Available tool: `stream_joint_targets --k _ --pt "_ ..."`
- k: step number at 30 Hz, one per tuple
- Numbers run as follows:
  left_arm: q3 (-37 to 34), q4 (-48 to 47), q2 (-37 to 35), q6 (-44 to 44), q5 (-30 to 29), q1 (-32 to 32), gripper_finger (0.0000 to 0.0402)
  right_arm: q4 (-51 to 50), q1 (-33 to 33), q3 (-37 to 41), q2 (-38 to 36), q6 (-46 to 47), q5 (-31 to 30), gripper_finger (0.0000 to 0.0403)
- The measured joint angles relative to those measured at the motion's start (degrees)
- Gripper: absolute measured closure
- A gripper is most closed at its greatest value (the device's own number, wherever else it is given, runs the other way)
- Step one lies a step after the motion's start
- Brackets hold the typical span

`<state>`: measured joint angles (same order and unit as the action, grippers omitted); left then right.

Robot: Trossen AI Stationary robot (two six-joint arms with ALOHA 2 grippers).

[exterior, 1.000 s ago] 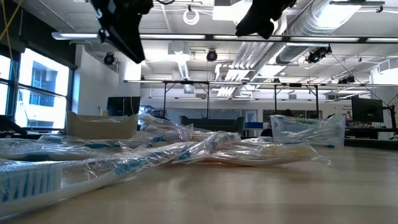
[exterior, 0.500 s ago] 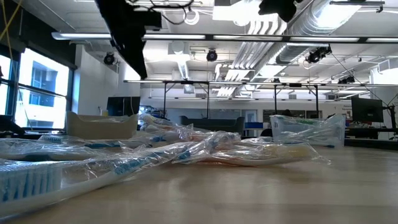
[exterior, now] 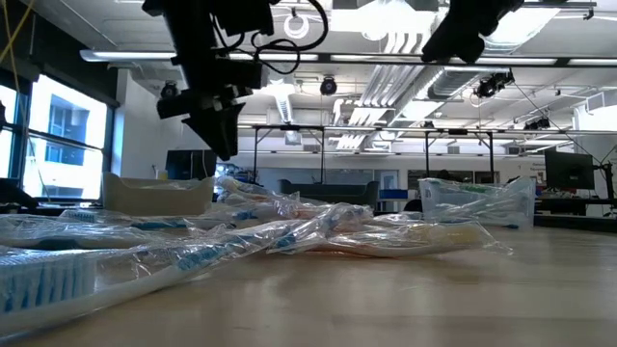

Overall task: Pick & Place Toothbrushes
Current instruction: Put the orange toothbrush into the blue bin

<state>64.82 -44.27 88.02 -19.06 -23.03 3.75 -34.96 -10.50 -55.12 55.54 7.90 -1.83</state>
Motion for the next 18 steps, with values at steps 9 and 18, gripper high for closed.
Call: stream_joint_targets --k 9,18 --pt "0.02 0.87 0.05 -4.75 2.67 0.00 0.0268 0.57 0.00 1.51 0.19 1.31 -1.75 0.0310" --pt "0.02 0.90 0.06 -7.01 4.22 0.02 0.0192 0.94 0.00 1.77 0.19 1.04 -4.25 0.0310"
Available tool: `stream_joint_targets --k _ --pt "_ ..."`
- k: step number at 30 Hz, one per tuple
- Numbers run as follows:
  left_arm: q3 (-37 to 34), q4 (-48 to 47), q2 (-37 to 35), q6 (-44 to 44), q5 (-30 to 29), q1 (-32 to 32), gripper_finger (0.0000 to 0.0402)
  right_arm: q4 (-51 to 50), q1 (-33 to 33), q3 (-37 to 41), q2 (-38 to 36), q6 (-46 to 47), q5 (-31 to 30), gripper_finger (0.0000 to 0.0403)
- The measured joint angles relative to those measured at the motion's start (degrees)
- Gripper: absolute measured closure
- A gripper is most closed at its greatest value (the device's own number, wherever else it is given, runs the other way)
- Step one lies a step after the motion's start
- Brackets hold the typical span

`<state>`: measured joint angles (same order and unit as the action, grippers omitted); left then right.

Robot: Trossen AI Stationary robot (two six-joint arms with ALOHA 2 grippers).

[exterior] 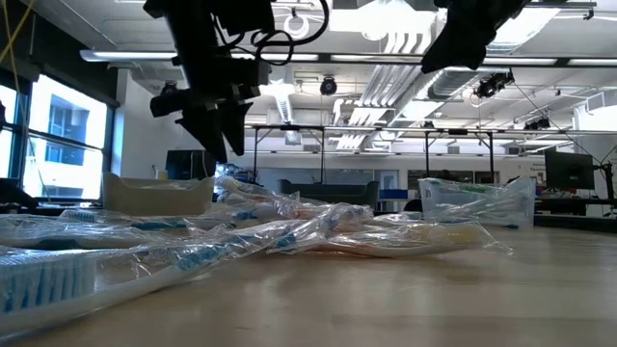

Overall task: Pick & Place Toothbrushes
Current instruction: Put the orange toothbrush into the blue bin

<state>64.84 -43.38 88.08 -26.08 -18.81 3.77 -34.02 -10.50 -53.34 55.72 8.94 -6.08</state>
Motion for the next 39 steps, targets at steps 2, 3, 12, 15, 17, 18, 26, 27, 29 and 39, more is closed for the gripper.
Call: stream_joint_targets --k 2,3,12,15,17,18,26,27,29,39 --pt "0.07 0.35 0.83 -0.78 -0.02 -0.02 0.0189 0.02 -0.01 0.00 0.00 -0.04 -0.01 0.0310" --pt "0.06 0.34 1.29 -0.76 -0.02 0.00 0.0189 0.02 -0.02 0.00 0.00 -0.06 -0.01 0.0310" --pt "0.02 0.16 7.41 2.33 -2.59 0.00 0.0188 -0.07 -0.01 0.00 0.00 -0.08 0.01 0.0310" --pt "0.02 0.37 8.35 3.91 -4.24 0.01 0.0188 -0.11 -0.01 0.00 0.00 -0.06 0.01 0.0310" --pt "0.00 0.46 8.52 4.04 -4.28 0.02 0.0188 -0.11 -0.02 0.00 0.00 -0.05 0.01 0.0310" --pt "0.02 0.55 8.52 4.06 -4.28 0.02 0.0188 -0.11 0.00 0.00 0.00 -0.06 0.01 0.0310" --pt "0.00 0.46 8.54 6.74 -3.86 0.02 0.0230 -0.11 -0.01 0.00 0.00 -0.10 0.01 0.0310" --pt "0.00 0.44 8.54 6.96 -3.55 0.02 0.0240 -0.11 -0.01 0.00 0.00 -0.10 0.01 0.0310" --pt "0.00 0.44 8.54 7.10 -2.99 0.02 0.0260 -0.11 -0.02 0.00 0.00 -0.10 0.01 0.0310" --pt "0.00 0.44 8.56 7.10 -2.89 0.02 0.0324 -0.13 -0.02 0.00 0.00 -0.12 0.01 0.0310"
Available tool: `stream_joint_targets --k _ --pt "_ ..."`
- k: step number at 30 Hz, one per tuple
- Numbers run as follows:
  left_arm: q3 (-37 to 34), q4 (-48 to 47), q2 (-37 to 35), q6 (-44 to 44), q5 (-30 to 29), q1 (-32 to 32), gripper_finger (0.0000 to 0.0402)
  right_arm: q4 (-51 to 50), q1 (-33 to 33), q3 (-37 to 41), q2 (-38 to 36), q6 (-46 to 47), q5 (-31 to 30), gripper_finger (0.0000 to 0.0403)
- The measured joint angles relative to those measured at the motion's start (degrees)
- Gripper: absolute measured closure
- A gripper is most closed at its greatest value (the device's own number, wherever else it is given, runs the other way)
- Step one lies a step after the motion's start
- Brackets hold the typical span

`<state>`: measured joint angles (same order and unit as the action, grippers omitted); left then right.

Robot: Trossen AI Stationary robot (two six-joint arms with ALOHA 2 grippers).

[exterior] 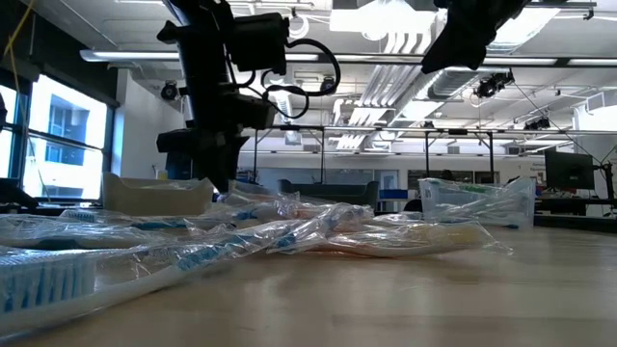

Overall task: Pick & Place Toothbrushes
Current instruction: Put the orange toothbrush into the blue bin

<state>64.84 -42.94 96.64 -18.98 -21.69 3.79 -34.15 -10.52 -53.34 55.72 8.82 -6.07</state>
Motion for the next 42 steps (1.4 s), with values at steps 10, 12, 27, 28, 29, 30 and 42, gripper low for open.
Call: stream_joint_targets --k 10,12,27,28,29,30,42 --pt "0.00 -0.35 0.01 0.00 0.11 -0.04 0.0345 0.00 0.02 0.00 0.00 -0.01 0.00 0.0310" --pt "0.02 -0.92 0.02 0.00 0.11 -0.04 0.0345 0.00 0.01 0.00 0.00 0.00 0.00 0.0310" --pt "2.19 -4.94 -0.48 0.99 0.13 -0.07 0.0346 -1.22 0.02 0.00 0.00 -0.02 0.28 0.0310" --pt "3.54 -6.55 -0.48 1.70 0.13 -0.07 0.0346 -1.83 0.02 0.00 0.00 -0.02 0.29 0.0310" --pt "4.95 -7.60 -0.48 2.34 0.13 -0.07 0.0346 -2.26 0.02 0.00 0.00 -0.02 0.28 0.0310" --pt "6.44 -8.28 -0.50 2.71 0.13 -0.07 0.0346 -2.50 0.02 0.00 0.00 -0.02 0.28 0.0310" --pt "22.48 -11.24 -0.57 3.03 -1.57 0.32 0.0346 -3.60 0.00 0.00 -0.02 -0.04 0.26 0.0310"
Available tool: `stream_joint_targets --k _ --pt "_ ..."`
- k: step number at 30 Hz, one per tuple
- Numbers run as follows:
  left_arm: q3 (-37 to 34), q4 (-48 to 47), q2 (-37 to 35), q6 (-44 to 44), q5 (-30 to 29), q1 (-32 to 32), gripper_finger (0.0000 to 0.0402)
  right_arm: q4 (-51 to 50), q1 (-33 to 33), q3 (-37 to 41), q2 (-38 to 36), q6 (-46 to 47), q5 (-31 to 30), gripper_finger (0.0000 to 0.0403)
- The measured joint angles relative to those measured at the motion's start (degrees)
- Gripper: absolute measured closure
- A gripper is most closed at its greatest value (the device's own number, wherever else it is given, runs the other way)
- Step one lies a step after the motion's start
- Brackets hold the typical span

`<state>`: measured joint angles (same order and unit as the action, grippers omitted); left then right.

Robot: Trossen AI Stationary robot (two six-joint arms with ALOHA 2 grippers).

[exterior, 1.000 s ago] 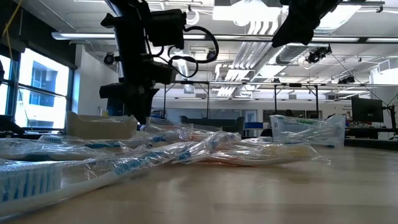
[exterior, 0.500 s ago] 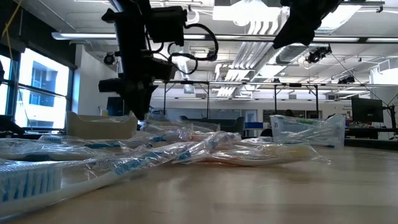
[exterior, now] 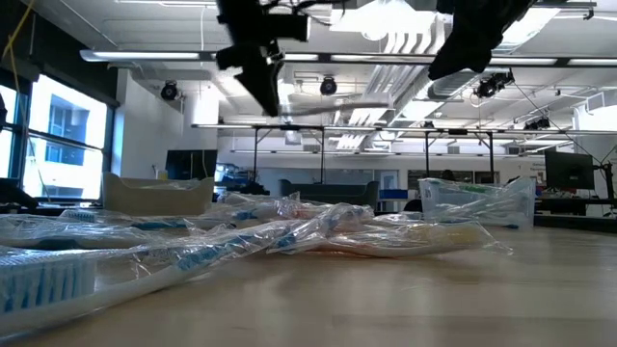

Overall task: Pick & Place Toothbrushes
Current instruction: Put the orange toothbrush into the blue bin

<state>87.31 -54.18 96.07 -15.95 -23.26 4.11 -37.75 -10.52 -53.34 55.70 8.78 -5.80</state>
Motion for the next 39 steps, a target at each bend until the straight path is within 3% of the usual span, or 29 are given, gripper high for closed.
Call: stream_joint_targets --k 6,20,29,39 --pt "3.84 1.01 0.00 3.29 -1.84 3.06 0.0346 -2.47 0.00 0.00 -0.02 0.01 -0.04 0.0310" --pt "3.93 12.27 0.00 17.61 -0.82 12.63 0.0346 -2.47 0.01 0.00 -0.04 0.19 -0.02 0.0310" --pt "3.93 25.26 0.00 17.80 2.97 16.25 0.0346 -2.56 0.01 0.00 -0.04 0.21 -0.02 0.0310" --pt "3.91 27.26 0.87 17.73 3.63 19.11 0.0346 -2.63 0.00 0.00 -0.04 0.12 -0.04 0.0310"
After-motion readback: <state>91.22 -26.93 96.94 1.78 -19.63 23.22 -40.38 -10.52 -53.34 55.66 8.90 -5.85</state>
